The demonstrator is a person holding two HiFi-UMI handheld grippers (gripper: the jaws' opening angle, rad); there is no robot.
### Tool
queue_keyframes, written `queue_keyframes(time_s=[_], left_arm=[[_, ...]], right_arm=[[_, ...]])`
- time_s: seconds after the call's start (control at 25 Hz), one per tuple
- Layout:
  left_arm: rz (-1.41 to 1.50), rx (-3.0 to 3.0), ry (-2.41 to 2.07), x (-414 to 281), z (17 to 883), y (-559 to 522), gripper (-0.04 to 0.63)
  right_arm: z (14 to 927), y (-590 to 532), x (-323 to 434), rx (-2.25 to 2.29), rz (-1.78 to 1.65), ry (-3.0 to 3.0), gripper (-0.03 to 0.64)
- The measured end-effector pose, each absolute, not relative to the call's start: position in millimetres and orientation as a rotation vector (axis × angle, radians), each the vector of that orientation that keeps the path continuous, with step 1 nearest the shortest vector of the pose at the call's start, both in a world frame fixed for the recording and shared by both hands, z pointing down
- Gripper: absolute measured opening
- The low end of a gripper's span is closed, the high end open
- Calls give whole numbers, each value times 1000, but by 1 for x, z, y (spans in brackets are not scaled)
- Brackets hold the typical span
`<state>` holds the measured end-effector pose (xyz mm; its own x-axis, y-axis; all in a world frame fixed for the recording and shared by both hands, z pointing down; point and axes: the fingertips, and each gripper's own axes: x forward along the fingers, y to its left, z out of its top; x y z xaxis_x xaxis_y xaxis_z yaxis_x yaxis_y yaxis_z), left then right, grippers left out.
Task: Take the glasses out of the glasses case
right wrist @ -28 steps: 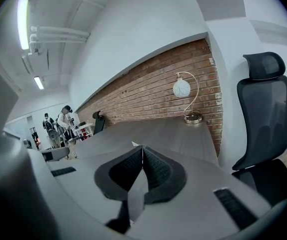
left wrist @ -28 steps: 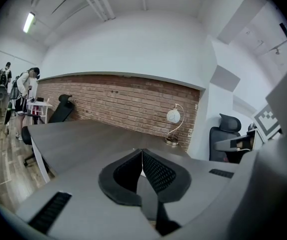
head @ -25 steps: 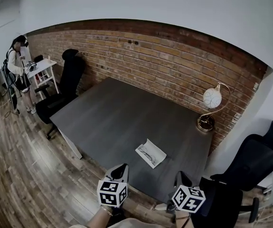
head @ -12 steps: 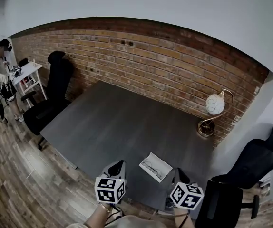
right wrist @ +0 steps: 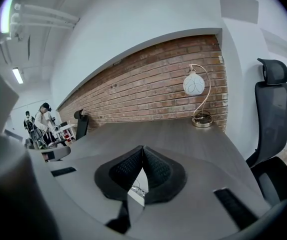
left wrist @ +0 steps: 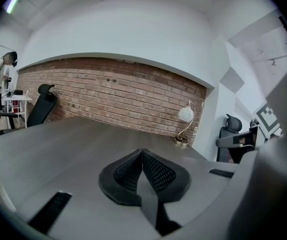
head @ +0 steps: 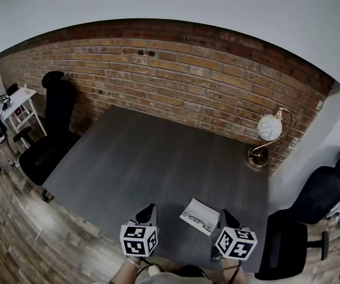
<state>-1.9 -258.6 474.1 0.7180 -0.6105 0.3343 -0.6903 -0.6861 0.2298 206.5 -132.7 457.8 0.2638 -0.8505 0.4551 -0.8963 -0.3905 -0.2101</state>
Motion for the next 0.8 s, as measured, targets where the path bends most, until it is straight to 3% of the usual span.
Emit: queue_keyframes(time_s=[0.8], left_arm=[[465,2525,-1000,35,520,-261,20]], right_arm=[[488,-154,211,2185,813,-1802,32]])
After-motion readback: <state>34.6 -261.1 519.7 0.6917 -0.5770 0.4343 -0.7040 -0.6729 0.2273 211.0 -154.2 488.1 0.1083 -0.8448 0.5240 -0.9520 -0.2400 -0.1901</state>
